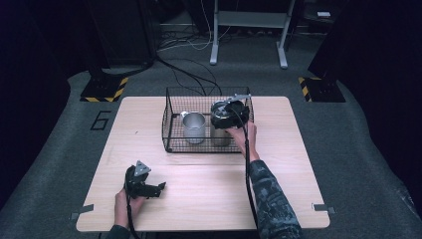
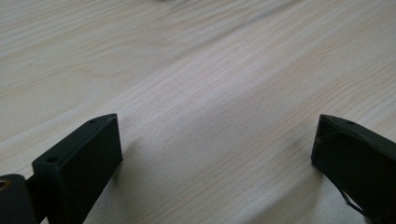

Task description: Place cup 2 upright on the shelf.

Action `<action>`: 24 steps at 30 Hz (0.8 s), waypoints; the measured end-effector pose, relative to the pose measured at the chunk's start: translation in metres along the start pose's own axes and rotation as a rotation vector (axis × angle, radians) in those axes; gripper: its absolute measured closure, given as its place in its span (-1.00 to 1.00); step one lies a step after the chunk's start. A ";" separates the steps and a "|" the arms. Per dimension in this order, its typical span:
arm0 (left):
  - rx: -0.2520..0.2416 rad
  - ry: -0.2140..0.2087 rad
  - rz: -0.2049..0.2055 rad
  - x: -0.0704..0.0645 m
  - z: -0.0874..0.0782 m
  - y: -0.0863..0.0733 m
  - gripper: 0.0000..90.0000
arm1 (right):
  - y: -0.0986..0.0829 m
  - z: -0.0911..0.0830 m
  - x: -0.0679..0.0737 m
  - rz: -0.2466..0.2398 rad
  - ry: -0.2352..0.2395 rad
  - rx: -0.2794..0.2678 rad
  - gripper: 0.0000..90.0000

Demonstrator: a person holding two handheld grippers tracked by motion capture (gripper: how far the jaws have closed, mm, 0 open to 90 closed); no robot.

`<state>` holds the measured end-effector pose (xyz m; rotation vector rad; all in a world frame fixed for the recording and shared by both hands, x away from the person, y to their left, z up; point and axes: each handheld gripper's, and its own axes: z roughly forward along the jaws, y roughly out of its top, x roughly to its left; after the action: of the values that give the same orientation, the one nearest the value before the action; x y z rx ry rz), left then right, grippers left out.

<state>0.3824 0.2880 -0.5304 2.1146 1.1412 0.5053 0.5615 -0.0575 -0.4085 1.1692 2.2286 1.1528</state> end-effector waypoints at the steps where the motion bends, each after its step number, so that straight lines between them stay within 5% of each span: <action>1: 0.000 0.000 0.001 0.000 0.000 0.000 -0.96 | 0.001 -0.001 0.002 0.016 -0.005 0.000 -1.00; 15: 0.001 -0.001 0.000 0.000 0.000 0.000 -0.96 | 0.009 -0.034 0.007 -0.002 -0.050 0.009 -1.00; 24: 0.001 0.000 0.000 0.000 0.000 0.000 -0.96 | 0.006 -0.062 0.014 -0.060 -0.046 -0.010 -1.00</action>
<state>0.3825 0.2882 -0.5304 2.1154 1.1417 0.5045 0.5172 -0.0742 -0.3658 1.1065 2.2050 1.1018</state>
